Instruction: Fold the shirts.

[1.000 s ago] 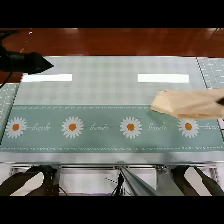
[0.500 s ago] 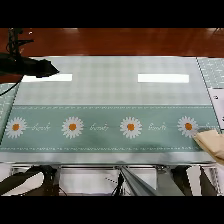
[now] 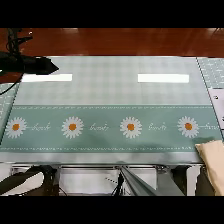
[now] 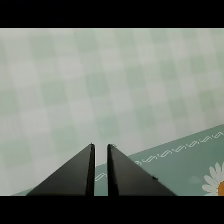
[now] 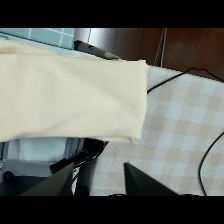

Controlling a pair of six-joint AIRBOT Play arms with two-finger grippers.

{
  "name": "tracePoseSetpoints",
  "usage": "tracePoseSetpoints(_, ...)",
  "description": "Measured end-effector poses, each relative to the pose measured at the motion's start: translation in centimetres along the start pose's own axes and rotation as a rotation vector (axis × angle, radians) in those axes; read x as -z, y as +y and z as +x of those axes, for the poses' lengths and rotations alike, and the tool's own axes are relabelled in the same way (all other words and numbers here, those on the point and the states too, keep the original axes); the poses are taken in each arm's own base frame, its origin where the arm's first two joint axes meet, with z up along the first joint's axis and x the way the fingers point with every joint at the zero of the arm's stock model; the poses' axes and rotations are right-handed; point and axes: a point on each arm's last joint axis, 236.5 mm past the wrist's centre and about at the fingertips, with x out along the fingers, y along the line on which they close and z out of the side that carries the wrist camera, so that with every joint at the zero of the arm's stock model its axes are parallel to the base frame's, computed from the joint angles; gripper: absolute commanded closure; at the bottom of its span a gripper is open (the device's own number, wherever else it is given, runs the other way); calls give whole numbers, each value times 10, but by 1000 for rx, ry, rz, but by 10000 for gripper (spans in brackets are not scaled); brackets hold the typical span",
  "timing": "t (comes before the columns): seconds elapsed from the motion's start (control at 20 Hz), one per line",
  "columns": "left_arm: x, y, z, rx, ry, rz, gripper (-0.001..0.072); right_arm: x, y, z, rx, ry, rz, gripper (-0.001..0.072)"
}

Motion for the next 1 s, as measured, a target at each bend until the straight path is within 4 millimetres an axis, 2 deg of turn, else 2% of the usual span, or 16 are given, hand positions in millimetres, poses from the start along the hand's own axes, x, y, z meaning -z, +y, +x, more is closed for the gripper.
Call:
tracePoseSetpoints(0.15,-1,0,0,-2,-6,0,577,-13,-2,-3,-1,-75,13,284)
tracePoseSetpoints(0.25,-2,1,0,-3,-9,-1,574,-33,21,-8,-99,-167,-2,316)
tracePoseSetpoints(0.3,-3,2,1,-5,-14,-1,505,-47,42,-14,-187,-229,-18,316)
tracePoseSetpoints(0.4,-8,4,1,-14,-35,-3,90,-70,94,-37,-411,-357,-96,316)
tracePoseSetpoints(0.5,-11,5,2,-18,-47,-5,86,-80,152,-72,-670,-450,-209,315)
tracePoseSetpoints(0.6,-5,-2,4,-3,-20,3,86,-71,199,-105,-881,-475,-331,314)
tracePoseSetpoints(0.7,11,-15,8,17,48,26,88,-49,236,-128,-1009,-472,-481,310)
tracePoseSetpoints(0.75,21,-20,11,14,91,41,88,-34,253,-134,-1040,-465,-567,253)
tracePoseSetpoints(0.8,31,-25,13,-1,134,55,88,-19,268,-135,-1053,-453,-652,168)
tracePoseSetpoints(0.85,43,-26,15,-34,184,76,88,-5,281,-132,-1044,-429,-713,129)
tracePoseSetpoints(0.9,52,-25,17,-77,221,99,86,7,293,-126,-1028,-400,-762,123)
tracePoseSetpoints(0.95,60,-25,18,-121,256,126,52,20,307,-119,-1006,-362,-812,119)
tracePoseSetpoints(1.0,65,-27,19,-157,277,154,-13,35,322,-112,-987,-325,-871,119)
